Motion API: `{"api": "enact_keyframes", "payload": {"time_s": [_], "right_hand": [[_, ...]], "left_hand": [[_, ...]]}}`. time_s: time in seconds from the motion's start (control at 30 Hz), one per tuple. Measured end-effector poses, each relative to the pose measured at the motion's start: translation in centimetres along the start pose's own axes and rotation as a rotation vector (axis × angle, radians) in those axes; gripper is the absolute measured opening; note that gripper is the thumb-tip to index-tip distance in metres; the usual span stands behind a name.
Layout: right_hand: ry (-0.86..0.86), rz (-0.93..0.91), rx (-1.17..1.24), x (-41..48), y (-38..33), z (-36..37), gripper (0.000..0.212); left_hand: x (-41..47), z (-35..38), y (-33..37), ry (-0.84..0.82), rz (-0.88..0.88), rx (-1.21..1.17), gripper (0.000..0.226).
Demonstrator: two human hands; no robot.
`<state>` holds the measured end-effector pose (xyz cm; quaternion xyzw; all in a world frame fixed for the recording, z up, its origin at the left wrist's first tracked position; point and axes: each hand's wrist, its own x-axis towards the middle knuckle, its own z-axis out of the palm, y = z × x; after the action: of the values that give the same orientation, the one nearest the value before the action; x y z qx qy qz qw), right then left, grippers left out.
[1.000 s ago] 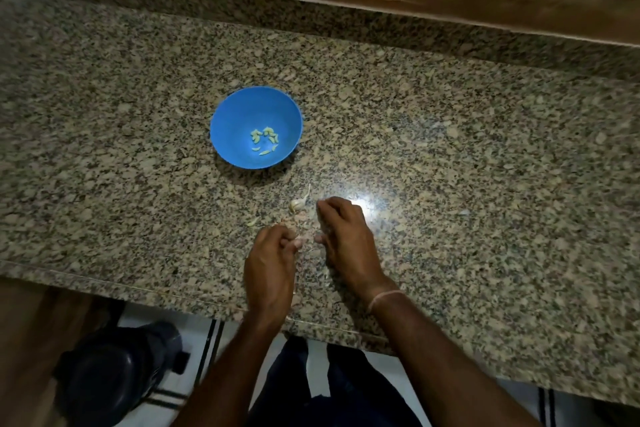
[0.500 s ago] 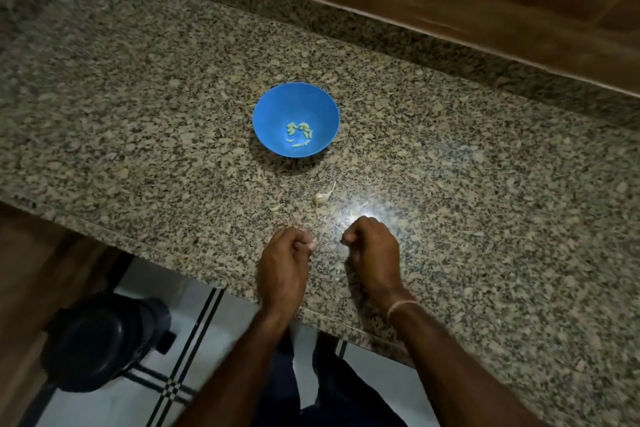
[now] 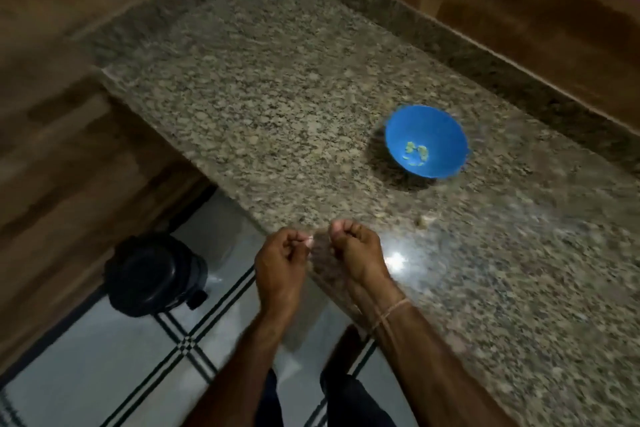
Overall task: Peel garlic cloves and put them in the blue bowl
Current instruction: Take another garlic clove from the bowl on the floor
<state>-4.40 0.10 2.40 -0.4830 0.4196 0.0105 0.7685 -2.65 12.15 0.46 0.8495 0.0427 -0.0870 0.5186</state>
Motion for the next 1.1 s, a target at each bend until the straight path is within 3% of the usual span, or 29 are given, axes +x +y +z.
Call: {"api": "enact_keyframes", "payload": {"time_s": [0.17,0.33,0.6,0.83,1.1], "right_hand": [[-0.167,-0.019,-0.192,-0.6,4.5,12.1,0.029],[-0.323,0.063,-0.275,-2.3,11.7,24.1,0.027],[-0.381,0.216,-0.401,-3.0,21.5,37.1,0.032],[-0.348,0.321,-0.592,1.1,27.6,43.5,0.014],[-0.216,0.446,-0.669,12.4,39.3,43.5,0.035]], "left_hand": [[2.6,-10.4,-6.3,0.192,-0.101,-0.066,0.027],[3.8,-23.0,-14.2,0.360,-0.175,-0.059,0.013],[4.8,-35.9,-23.6,0.559,-0.344,-0.040,0.009],[7.6,-38.5,-30.7,0.579,-0.475,-0.051,0.010],[13.5,-32.8,-44.6,0.408,-0.861,-0.170,0.014]]}}
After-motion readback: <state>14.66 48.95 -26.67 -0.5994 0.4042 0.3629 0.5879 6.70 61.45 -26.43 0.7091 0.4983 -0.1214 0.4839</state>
